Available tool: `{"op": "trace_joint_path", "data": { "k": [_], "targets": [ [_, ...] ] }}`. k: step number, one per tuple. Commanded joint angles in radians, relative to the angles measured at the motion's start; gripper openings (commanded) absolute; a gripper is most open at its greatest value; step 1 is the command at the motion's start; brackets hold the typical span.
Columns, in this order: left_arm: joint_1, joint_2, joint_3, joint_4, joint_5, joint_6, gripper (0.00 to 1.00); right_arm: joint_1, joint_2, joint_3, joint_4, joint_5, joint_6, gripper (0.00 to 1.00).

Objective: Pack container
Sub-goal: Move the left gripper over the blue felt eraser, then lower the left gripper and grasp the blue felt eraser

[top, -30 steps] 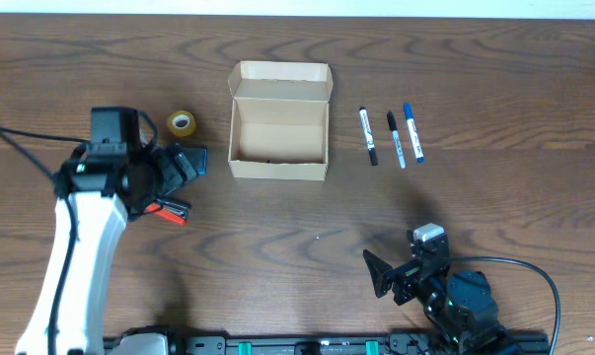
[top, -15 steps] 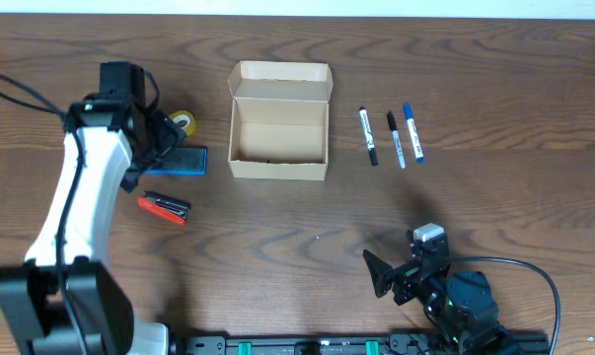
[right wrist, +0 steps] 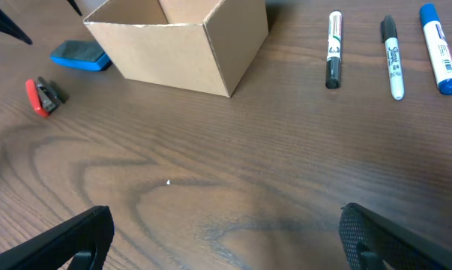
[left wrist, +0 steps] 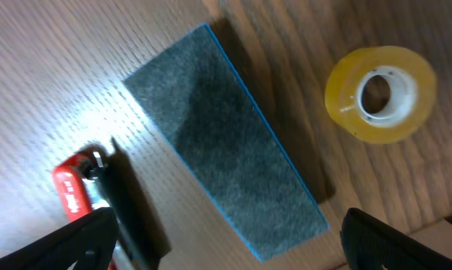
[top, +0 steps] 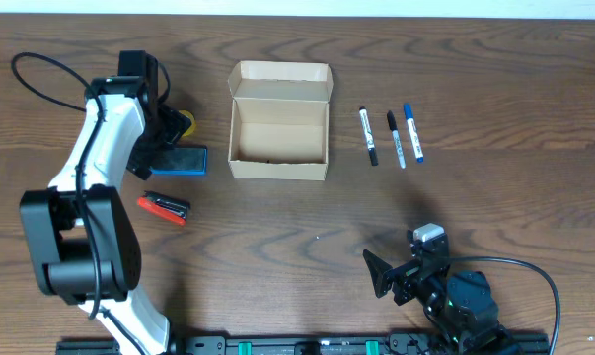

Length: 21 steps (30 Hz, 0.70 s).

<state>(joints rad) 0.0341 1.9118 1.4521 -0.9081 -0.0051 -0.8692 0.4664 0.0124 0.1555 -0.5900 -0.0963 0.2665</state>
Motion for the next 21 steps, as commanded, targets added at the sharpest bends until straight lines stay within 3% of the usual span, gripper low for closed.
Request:
{"op": "trace_joint_path", "data": {
  "k": [1, 17, 21],
  "targets": [
    [-0.001, 0.044, 0.021, 0.013, 0.032, -0.056, 0.96, 0.01, -0.007, -0.003, 0.0, 0.002, -0.013, 0.99],
    [-0.001, 0.149, 0.021, 0.075, 0.057, -0.101, 1.0, 0.01, -0.007, -0.003, 0.0, 0.002, -0.013, 0.99],
    [-0.001, 0.165, 0.021, 0.079, 0.058, -0.104, 0.91, 0.01, -0.007, -0.003, 0.0, 0.002, -0.013, 0.99]
  ]
}}
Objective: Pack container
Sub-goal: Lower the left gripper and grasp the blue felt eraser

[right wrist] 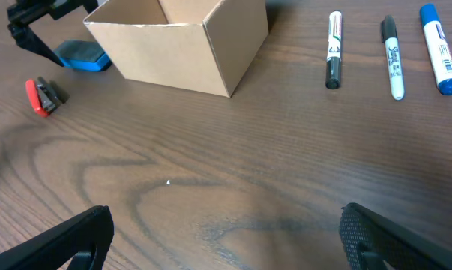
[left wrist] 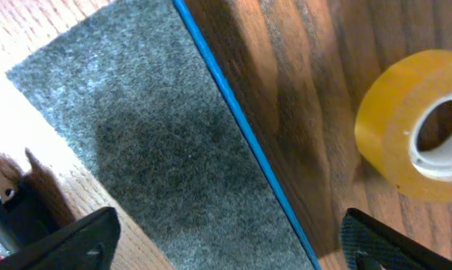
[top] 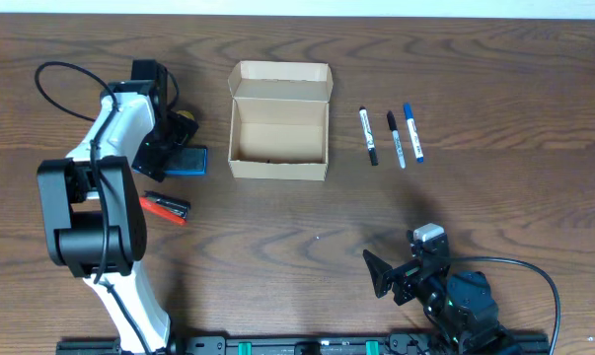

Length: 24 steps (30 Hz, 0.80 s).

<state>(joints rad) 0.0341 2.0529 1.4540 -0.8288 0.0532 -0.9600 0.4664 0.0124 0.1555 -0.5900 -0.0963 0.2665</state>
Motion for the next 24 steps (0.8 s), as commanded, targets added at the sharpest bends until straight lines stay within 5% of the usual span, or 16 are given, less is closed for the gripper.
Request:
{"op": "trace_joint_path", "data": {
  "k": [1, 13, 24],
  "targets": [
    [-0.001, 0.029, 0.019, 0.002, 0.0, -0.014, 0.9, 0.01, -0.007, -0.003, 0.0, 0.002, -0.013, 0.99],
    [-0.002, 0.058, 0.019, 0.003, 0.006, -0.032, 0.79, 0.01, -0.007, -0.003, 0.0, 0.002, -0.013, 0.99],
    [-0.002, 0.058, 0.019, 0.003, -0.013, -0.032, 0.49, 0.01, -0.007, -0.003, 0.0, 0.002, -0.013, 0.99]
  ]
}}
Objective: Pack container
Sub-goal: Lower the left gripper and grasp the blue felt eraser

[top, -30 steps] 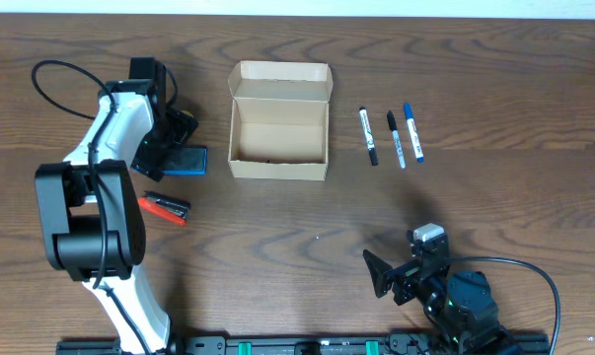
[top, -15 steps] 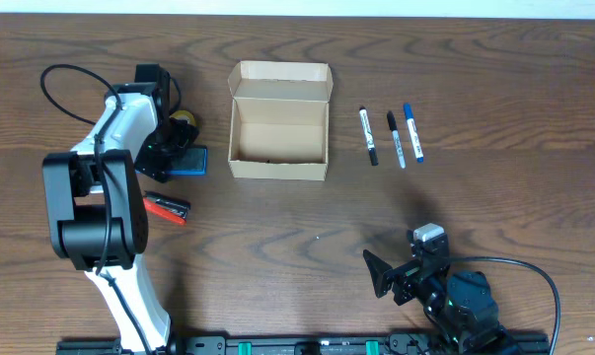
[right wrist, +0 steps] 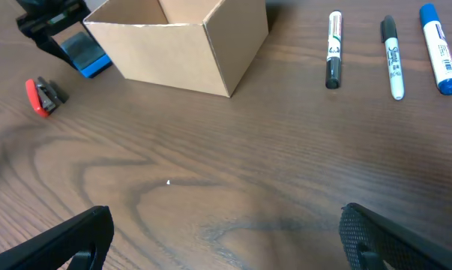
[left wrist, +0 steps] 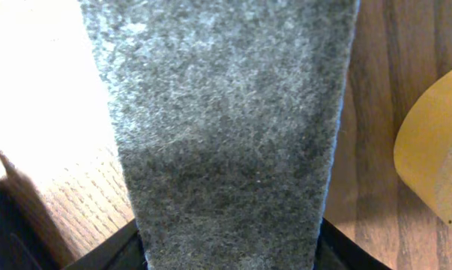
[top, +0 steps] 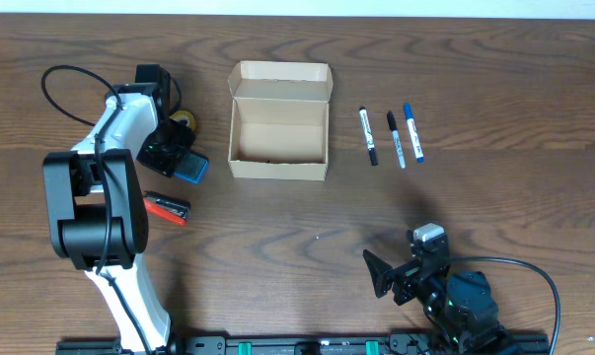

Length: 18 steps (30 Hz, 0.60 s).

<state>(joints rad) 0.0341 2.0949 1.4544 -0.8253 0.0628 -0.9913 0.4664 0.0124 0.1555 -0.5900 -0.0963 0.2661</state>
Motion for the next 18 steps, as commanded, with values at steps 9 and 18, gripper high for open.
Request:
{"op": "trace_joint_path", "data": {
  "k": [9, 18],
  "targets": [
    [-0.002, 0.016, 0.018, -0.01, -0.037, 0.0, 0.34, 0.01, -0.007, -0.003, 0.0, 0.002, -0.013, 0.99],
    [-0.002, 0.01, 0.042, -0.08, -0.039, 0.014, 0.06, 0.01, -0.007, -0.003, 0.0, 0.002, -0.013, 0.99]
  ]
}}
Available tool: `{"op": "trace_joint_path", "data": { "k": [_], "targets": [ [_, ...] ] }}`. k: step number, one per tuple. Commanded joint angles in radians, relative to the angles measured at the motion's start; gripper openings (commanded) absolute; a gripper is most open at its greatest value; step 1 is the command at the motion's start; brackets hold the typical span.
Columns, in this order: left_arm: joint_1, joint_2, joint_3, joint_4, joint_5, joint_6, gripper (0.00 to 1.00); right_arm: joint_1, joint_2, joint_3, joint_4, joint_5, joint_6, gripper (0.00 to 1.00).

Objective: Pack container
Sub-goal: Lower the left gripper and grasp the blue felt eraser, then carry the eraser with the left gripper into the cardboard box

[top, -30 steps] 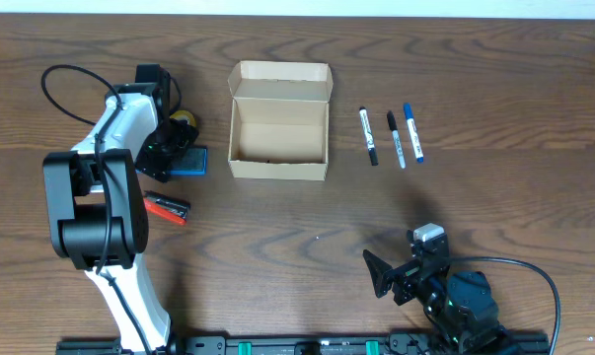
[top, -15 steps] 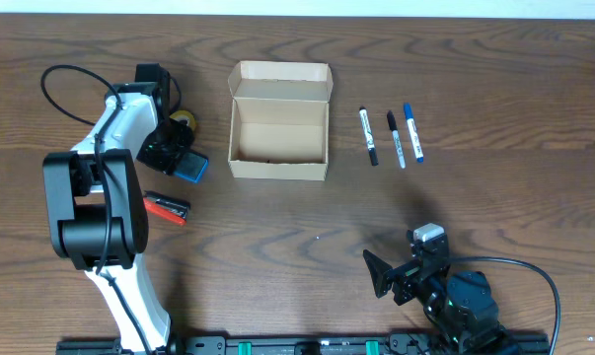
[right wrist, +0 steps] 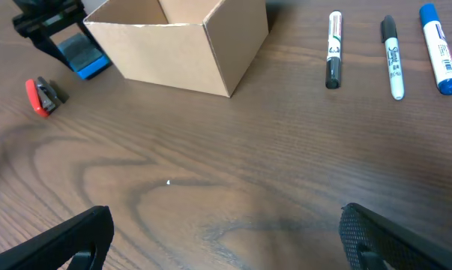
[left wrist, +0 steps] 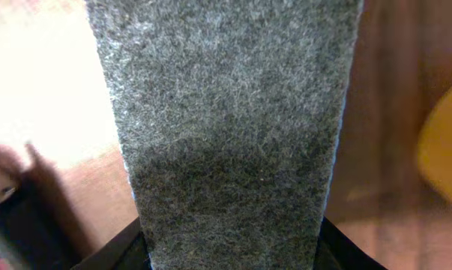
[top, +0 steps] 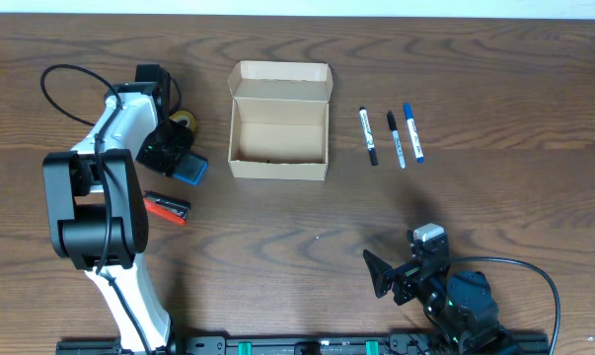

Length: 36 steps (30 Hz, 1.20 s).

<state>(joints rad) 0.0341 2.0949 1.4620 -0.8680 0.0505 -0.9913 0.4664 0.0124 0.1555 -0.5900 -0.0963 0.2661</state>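
Observation:
A blue eraser with a grey felt face [left wrist: 226, 112] fills the left wrist view, and my left gripper [left wrist: 229, 247] is shut on it, one black finger on each long side. From overhead the eraser [top: 189, 169] sits tilted just left of the open cardboard box [top: 277, 170], with the left gripper [top: 174, 156] on it. Whether it rests on the table or hangs just above it cannot be told. Three markers [top: 396, 138] lie right of the box. My right gripper [right wrist: 226, 240] stands open and holds nothing, low near the front edge.
A yellow tape roll [top: 185, 121] lies just behind the left gripper. A red and black tool [top: 164, 208] lies in front of it. The box flap [top: 280, 81] stands open at the back. The left arm's cable [top: 60, 74] loops at the far left.
The left gripper stays shut on the eraser. In its wrist view the table below has gone blurred and the tape roll sits nearer the right edge. The right arm has not moved.
The left gripper was open above the eraser, which lay flat beside the tape roll and the red tool. Then it was lower, close over the eraser. Then it was shut on the eraser, turned askew, and it holds it still.

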Motion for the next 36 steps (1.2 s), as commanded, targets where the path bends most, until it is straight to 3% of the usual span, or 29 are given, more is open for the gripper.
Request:
{"op": "trace_joint_path", "data": {
  "k": [1, 9, 15, 24, 30, 36],
  "targets": [
    [-0.002, 0.005, 0.042, -0.049, -0.03, 0.028, 0.06, 0.01, -0.007, -0.003, 0.0, 0.002, -0.013, 0.99],
    [-0.012, -0.131, 0.131, -0.138, -0.08, 0.1, 0.06, 0.01, -0.007, -0.003, 0.0, 0.002, -0.013, 0.99],
    [-0.092, -0.295, 0.144, -0.148, -0.063, 0.073, 0.06, 0.01, -0.007, -0.003, 0.0, 0.002, -0.013, 0.99],
    [-0.356, -0.349, 0.143, -0.125, -0.018, -0.32, 0.06, 0.01, -0.007, -0.003, 0.0, 0.002, -0.013, 0.99],
    [-0.534, -0.336, 0.143, -0.023, -0.212, -0.603, 0.06, 0.01, -0.007, -0.003, 0.0, 0.002, -0.013, 0.99],
    [-0.616, -0.309, 0.143, 0.088, -0.261, -0.713, 0.06, 0.01, -0.007, -0.003, 0.0, 0.002, -0.013, 0.99]
  ]
}}
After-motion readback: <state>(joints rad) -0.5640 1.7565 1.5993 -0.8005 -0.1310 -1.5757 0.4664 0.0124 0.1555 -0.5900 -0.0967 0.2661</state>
